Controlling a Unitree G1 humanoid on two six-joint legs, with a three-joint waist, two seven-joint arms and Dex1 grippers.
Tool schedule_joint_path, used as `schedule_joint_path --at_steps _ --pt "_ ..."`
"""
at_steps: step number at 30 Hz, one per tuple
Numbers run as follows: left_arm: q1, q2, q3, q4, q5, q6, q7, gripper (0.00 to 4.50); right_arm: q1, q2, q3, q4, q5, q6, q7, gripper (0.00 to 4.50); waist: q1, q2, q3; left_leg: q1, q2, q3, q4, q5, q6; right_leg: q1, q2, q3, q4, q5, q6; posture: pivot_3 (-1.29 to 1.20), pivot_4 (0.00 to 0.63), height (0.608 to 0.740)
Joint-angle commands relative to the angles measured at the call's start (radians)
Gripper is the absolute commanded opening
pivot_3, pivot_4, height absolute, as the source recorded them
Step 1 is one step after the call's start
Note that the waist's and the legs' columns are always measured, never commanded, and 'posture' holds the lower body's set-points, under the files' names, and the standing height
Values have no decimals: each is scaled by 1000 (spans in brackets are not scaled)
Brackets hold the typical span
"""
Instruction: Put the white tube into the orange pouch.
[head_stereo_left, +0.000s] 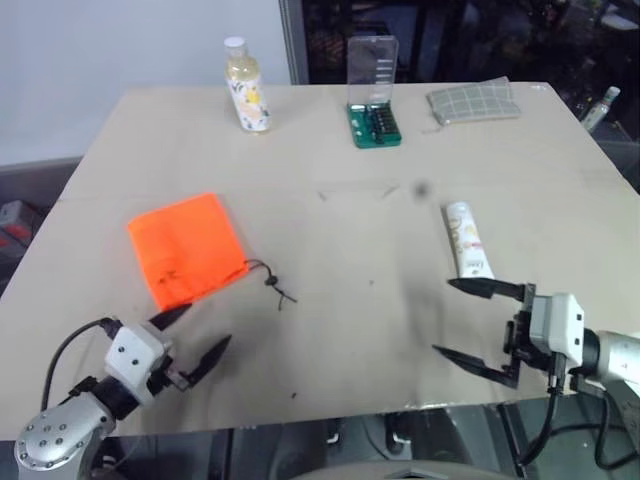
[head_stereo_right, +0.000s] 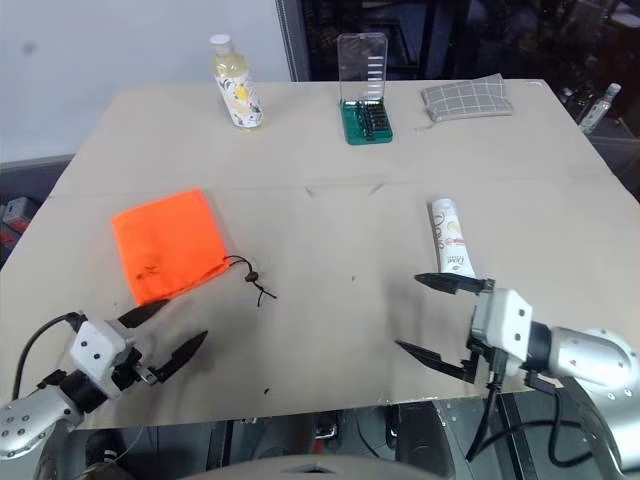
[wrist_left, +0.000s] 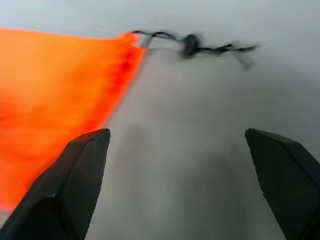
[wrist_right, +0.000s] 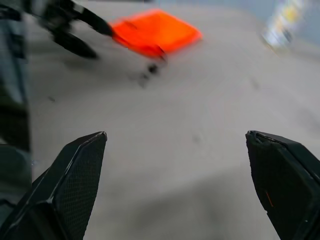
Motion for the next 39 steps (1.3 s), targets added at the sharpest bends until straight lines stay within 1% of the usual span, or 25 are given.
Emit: schedule_joint_path --at_steps 1,2,5,12,14,18,22,26,30,39 --pt "-24 -12 30 19 162 -136 160 4466 -60 -10 65 -12 5 8 6 4500 5 -1 -1 0 0 0 1 0 0 0 -1 0 0 0 0 0 150 740" --pt "-41 -8 28 25 191 -129 192 4466 -73 -10 78 -9 5 12 4 4500 10 -1 -1 0 0 1 1 0 0 0 -1 0 0 0 0 0 150 740" --pt "-92 19 10 28 206 -110 216 4466 -115 -9 101 -7 8 30 -14 4500 16 -3 -2 -1 0 1 1 0 0 0 -2 -1 0 0 0 0 150 740" --pt "-217 98 -45 38 167 19 178 4466 -171 -7 137 5 -4 46 -36 4500 14 -4 -3 -1 0 0 2 0 0 0 -3 -6 4 1 0 0 150 740" --pt "-243 114 -69 16 165 72 163 4466 -177 -7 141 2 -3 51 -43 4500 13 -5 -3 0 0 0 4 1 -1 -1 -4 -7 9 0 0 0 150 740" --pt "-292 123 -119 -46 190 171 176 4466 -179 -9 141 -13 5 62 -57 4500 14 -5 -3 1 0 0 5 1 -1 -1 -3 -7 13 0 0 0 150 740" --pt "-329 119 -158 -98 267 259 231 4466 -178 -13 135 -28 13 76 -66 4500 15 -5 -3 1 0 0 8 0 0 0 -4 -8 14 0 0 0 150 740" --pt "-329 113 -175 -146 305 299 266 4466 -175 -18 129 -40 19 87 -73 4500 13 -5 -4 1 0 1 8 0 0 0 -5 -7 14 0 0 0 150 740" --pt "-308 106 -211 -224 401 346 317 4466 -186 -26 124 -39 34 102 -72 4500 14 -5 -4 1 0 0 8 0 0 0 -5 -8 15 0 0 0 150 740" --pt "-267 82 -249 -343 533 491 358 4466 -206 -49 122 -24 54 113 -56 4500 15 -5 -4 1 0 0 8 0 0 0 -5 -8 16 0 0 0 150 740"
